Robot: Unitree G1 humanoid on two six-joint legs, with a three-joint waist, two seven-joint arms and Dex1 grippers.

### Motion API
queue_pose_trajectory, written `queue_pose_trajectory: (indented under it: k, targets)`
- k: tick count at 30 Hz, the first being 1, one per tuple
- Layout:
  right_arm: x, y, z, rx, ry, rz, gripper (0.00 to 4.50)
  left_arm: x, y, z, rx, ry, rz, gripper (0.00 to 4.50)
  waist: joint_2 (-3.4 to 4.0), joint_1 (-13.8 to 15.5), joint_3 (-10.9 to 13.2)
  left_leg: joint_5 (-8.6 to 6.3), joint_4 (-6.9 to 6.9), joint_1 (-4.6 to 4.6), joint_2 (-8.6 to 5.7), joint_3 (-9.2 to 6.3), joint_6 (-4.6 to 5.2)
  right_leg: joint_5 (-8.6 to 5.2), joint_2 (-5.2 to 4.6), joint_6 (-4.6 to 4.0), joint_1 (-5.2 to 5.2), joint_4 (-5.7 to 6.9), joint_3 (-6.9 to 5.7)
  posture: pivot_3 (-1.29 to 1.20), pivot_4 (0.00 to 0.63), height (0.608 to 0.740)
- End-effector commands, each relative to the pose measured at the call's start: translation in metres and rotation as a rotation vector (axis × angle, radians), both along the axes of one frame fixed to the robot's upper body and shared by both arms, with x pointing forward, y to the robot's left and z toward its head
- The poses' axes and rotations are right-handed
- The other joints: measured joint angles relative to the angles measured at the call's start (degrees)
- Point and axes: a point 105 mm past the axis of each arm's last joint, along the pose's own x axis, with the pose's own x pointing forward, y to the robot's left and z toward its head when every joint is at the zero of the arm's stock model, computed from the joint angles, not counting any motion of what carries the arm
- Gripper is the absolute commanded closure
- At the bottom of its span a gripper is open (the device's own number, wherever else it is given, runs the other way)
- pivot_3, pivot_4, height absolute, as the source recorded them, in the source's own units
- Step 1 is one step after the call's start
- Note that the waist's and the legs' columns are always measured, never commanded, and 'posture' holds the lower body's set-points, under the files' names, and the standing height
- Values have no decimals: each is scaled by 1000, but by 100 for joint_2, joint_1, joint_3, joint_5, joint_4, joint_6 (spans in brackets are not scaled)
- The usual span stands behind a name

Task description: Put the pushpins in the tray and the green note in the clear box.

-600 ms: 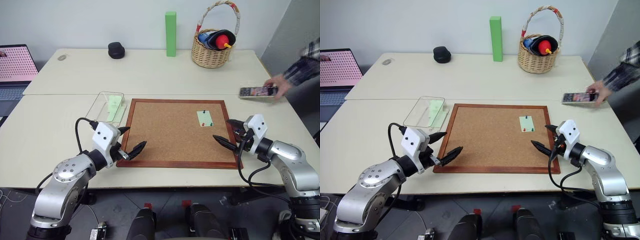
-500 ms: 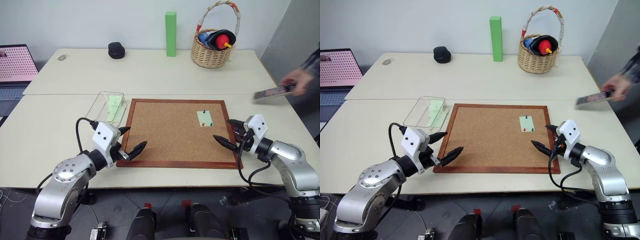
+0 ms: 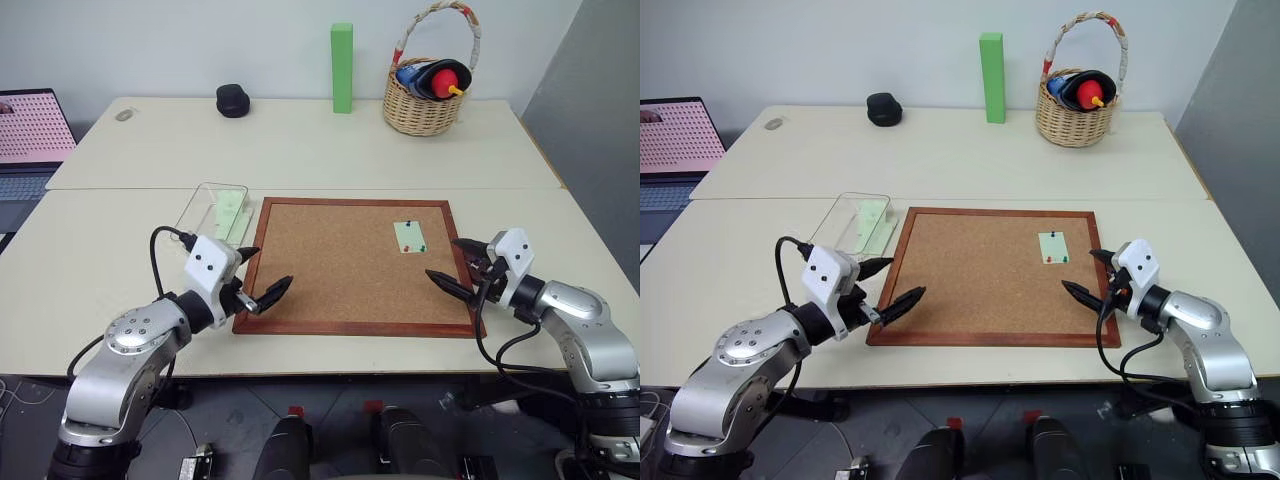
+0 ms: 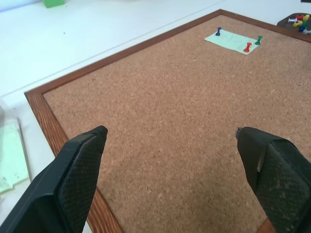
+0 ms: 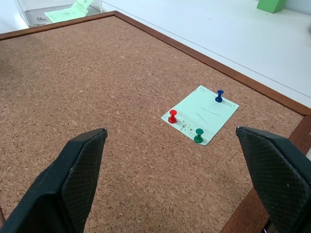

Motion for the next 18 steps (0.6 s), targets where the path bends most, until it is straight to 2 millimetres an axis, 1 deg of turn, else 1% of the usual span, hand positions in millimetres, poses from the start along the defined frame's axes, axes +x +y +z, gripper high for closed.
queue_pose_trajectory:
  k: [1, 5, 7, 8, 9, 11, 15, 18]
  targets:
    - [-1, 7, 14, 9, -52, 37, 0, -2, -11, 10, 3, -30, -75, 6, 0, 1, 0, 0, 0, 0, 0, -1, 0, 0, 0, 0, 0, 0, -1, 0, 150, 740]
    - [-2, 6, 16, 11, -60, 36, 0, -4, -26, 12, -33, -13, -174, 6, 0, 1, 0, 0, 0, 0, -1, 2, 0, 0, 0, 0, 0, 0, 1, 0, 150, 740]
    - [-3, 6, 16, 11, -61, 34, 0, -3, -32, 12, -39, -5, -214, 367, 0, 1, 0, 0, 1, 0, -1, 2, 0, 0, 0, 0, 0, 1, 1, 0, 150, 740]
    - [-3, 6, 16, 11, -61, 35, 0, -2, -34, 12, -37, -4, -224, 454, 0, 2, 0, 0, 1, 0, 0, 1, 0, 1, 0, 1, 0, 1, 0, 0, 150, 740]
    - [-3, 7, 16, 11, -62, 35, 0, 0, -38, 11, -37, 1, -250, 683, 0, 1, 0, 0, 1, 0, -1, 0, 0, 1, 0, 1, 0, 1, 0, 0, 150, 740]
    - [-3, 8, 16, 11, -63, 37, 0, 5, -48, 9, -26, 4, -306, 1093, 0, 1, 0, 0, 1, 1, -1, 1, 0, 1, 0, 2, 1, 1, 0, 0, 150, 740]
    - [-2, 12, 18, 13, -62, 45, 0, 18, -59, 6, -15, 4, -354, 1779, 0, -2, 0, 0, 2, 1, -2, 3, 0, 4, 1, 7, 2, 0, 2, 0, 150, 740]
    - [0, 16, 19, 16, -61, 53, 0, 25, -69, 1, -2, 10, -400, 2419, 0, -4, 0, 0, 2, 1, -1, 1, 0, 12, 3, 20, 2, 2, -1, 0, 150, 740]
